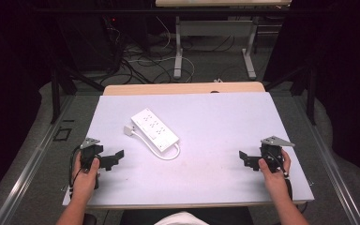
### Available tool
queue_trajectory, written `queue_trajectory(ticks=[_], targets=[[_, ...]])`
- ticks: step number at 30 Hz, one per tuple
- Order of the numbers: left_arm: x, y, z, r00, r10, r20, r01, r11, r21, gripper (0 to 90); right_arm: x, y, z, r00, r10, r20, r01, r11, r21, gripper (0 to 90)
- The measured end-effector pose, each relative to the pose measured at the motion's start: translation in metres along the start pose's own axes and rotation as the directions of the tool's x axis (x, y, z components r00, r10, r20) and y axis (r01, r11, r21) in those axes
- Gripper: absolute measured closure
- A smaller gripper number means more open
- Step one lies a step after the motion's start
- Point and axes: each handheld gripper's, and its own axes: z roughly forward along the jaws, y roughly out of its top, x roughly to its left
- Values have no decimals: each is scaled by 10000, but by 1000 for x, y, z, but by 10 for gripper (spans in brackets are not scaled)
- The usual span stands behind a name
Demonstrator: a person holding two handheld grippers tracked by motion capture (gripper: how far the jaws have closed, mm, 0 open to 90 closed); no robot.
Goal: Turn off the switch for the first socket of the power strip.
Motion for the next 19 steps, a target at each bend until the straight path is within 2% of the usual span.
queue_trajectory(ticks=[19], targets=[[-2,0,1,9998,181,6,-181,9998,63,14,0,-1,0,10000,8,-15,-8,10000,49,0]])
